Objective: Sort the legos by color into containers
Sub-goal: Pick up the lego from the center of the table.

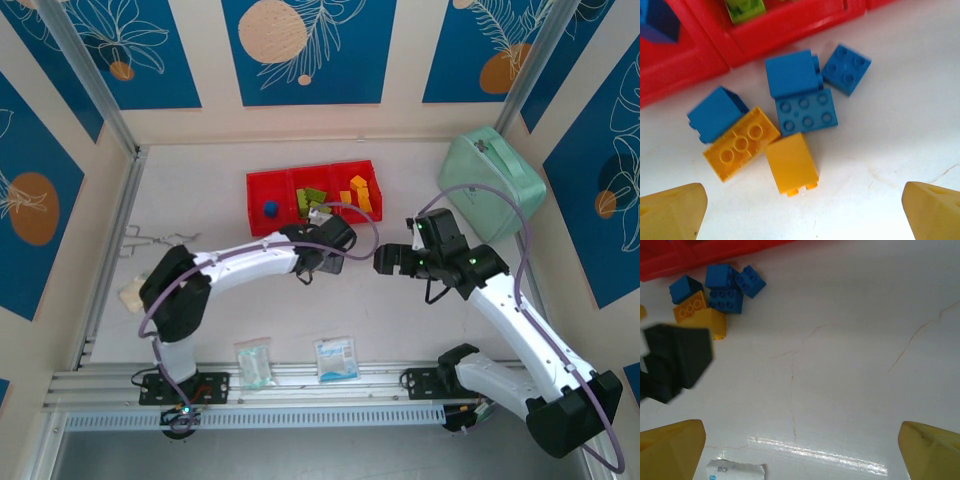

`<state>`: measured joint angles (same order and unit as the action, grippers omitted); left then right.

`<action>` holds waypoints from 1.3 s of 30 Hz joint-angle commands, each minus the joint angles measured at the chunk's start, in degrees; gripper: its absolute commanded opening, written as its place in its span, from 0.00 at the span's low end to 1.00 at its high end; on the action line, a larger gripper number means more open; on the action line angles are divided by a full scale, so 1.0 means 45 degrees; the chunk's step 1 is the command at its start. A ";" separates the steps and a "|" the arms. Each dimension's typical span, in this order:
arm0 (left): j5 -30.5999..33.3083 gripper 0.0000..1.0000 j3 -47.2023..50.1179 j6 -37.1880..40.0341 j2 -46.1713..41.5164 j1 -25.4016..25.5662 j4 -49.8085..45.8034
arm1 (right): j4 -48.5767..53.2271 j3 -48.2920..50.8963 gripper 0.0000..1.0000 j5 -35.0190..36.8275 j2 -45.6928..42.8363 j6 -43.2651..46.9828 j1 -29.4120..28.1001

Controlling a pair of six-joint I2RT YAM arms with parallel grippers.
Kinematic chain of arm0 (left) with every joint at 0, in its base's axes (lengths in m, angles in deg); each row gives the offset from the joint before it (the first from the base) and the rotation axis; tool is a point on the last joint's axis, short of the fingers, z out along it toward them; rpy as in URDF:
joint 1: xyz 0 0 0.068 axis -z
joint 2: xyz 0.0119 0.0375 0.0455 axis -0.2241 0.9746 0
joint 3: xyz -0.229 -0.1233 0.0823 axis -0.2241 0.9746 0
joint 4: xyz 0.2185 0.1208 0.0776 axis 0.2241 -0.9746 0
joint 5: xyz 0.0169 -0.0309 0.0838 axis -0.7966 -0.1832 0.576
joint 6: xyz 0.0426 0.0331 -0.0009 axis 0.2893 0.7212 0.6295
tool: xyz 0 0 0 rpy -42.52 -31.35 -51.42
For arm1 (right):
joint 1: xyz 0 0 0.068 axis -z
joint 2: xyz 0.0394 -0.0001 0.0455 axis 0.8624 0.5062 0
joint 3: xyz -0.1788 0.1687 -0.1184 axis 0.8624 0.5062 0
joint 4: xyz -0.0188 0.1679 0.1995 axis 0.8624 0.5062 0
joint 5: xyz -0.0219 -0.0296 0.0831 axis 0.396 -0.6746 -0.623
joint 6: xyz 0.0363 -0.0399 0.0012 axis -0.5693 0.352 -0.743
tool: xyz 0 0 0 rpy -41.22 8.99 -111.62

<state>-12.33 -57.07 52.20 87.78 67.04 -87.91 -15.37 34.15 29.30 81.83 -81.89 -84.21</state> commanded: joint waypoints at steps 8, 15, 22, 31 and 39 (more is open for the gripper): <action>-0.0546 0.84 -0.0056 -0.1671 0.1378 -0.0426 0.0112 | -0.0491 0.0221 0.99 0.0701 -0.1284 0.0861 0.0459; -0.0586 0.69 -0.1021 -0.2009 0.2864 -0.0702 -0.0032 | -0.0240 0.0321 0.99 0.1007 -0.1353 0.1137 0.0549; -0.0948 0.60 -0.0505 -0.2178 0.3071 -0.1333 0.0699 | -0.0339 0.0447 0.99 0.0792 -0.1390 0.1223 0.0518; -0.1626 0.40 0.0832 -0.1625 0.2449 -0.1735 0.2199 | -0.0339 0.0463 0.99 0.0731 -0.1296 0.1207 0.0456; -0.1216 0.33 0.1611 -0.0740 0.0503 -0.1800 0.2250 | -0.0407 0.0273 0.99 0.0667 -0.1063 0.1129 0.0452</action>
<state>-21.05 -50.58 46.61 93.94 60.15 -75.67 -16.72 35.59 32.86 76.76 -77.32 -81.96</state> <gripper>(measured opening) 0.347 0.992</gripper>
